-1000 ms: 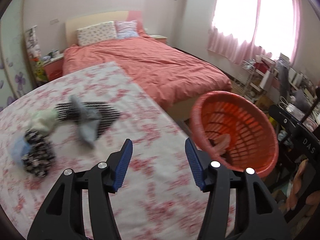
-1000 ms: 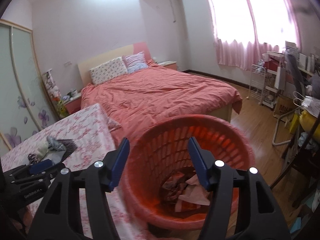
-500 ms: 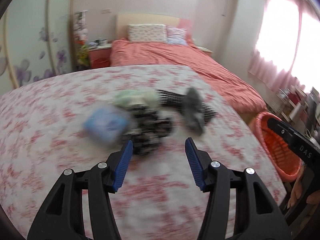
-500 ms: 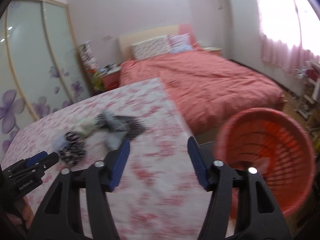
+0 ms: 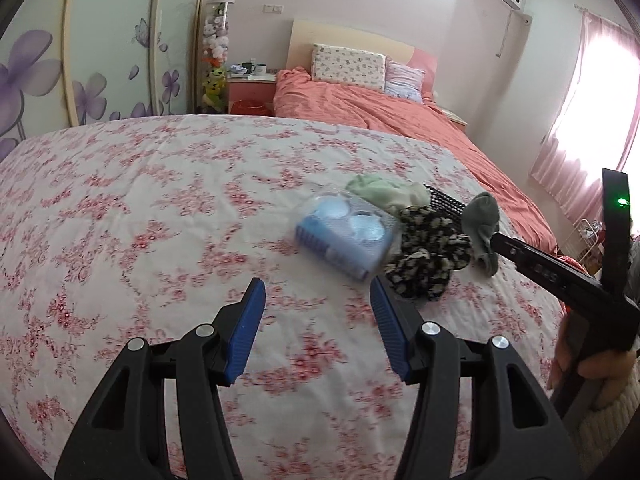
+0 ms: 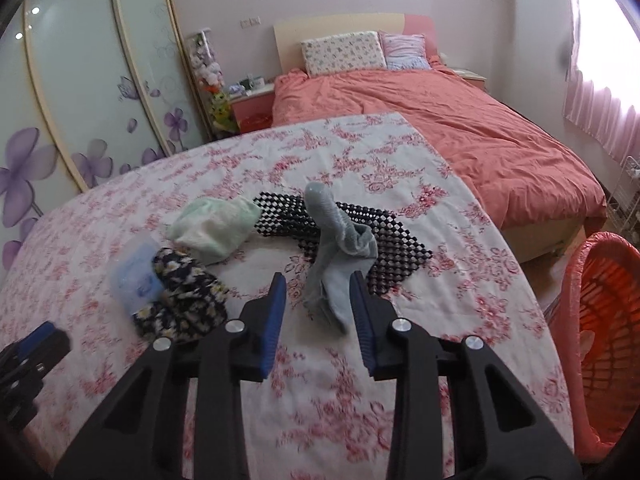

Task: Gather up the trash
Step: 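Grasp the grey-blue sock with the right tool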

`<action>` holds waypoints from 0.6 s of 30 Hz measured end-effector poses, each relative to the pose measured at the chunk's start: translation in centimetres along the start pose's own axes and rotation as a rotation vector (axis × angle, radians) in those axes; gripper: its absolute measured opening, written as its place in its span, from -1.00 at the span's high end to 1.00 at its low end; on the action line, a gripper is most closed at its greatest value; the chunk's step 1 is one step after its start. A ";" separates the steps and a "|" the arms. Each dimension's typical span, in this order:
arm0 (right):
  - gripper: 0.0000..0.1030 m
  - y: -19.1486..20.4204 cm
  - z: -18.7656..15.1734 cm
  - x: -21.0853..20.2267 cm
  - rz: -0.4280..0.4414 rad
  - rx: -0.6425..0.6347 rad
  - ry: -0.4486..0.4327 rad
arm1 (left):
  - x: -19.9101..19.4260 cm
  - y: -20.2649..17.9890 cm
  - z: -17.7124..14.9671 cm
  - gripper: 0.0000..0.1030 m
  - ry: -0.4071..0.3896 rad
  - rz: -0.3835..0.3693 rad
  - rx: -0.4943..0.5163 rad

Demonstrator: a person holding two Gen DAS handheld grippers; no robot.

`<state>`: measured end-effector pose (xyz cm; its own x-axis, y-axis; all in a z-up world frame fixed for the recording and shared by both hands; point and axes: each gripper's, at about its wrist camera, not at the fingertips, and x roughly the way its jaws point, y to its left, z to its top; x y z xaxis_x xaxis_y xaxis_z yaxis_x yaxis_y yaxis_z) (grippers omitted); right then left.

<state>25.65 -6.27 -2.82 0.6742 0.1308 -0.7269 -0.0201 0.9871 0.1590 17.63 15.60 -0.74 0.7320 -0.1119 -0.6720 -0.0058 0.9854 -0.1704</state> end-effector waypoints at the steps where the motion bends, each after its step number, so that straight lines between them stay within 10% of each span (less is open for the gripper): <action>1: 0.36 0.0 0.1 0.6 -0.008 0.002 0.013 | 0.1 0.3 0.0 -0.06 0.003 0.001 -0.003; 10: 0.83 0.2 -0.3 2.1 -0.070 -0.027 0.039 | 0.7 1.0 -0.4 -0.06 0.023 -0.007 -0.019; 18: 0.87 -2.2 -0.6 -1.5 -0.027 0.016 -0.039 | 0.9 -1.9 0.0 -0.06 0.021 -0.050 0.033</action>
<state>24.24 -8.58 -2.43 0.7028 0.1004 -0.7043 0.0097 0.9885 0.1506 18.32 13.61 -1.00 0.7161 -0.1635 -0.6786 0.0528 0.9821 -0.1809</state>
